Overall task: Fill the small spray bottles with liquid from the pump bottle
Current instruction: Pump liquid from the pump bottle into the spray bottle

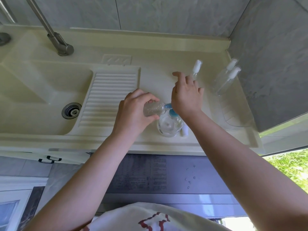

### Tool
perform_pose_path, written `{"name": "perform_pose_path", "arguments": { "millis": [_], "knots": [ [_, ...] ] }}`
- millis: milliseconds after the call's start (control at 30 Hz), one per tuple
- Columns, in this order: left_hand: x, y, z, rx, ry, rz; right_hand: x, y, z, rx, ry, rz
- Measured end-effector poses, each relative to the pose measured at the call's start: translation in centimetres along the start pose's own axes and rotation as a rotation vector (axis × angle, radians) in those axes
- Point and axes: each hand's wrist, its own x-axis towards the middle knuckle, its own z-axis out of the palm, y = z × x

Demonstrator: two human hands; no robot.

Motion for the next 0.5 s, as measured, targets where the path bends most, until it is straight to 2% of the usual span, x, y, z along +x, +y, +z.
{"name": "perform_pose_path", "arguments": {
  "millis": [200,333,500],
  "knots": [
    [0.32,-0.10,-0.27,-0.004,0.002,0.014,0.64,-0.41,-0.60,0.000,0.059,-0.017],
    [0.37,-0.18,-0.22,0.001,-0.009,0.016,0.16,-0.16,-0.07,-0.002,0.004,-0.004],
    [0.29,-0.22,-0.29,0.003,-0.011,0.021,0.22,0.30,-0.27,0.043,0.029,0.032]
  ]
}}
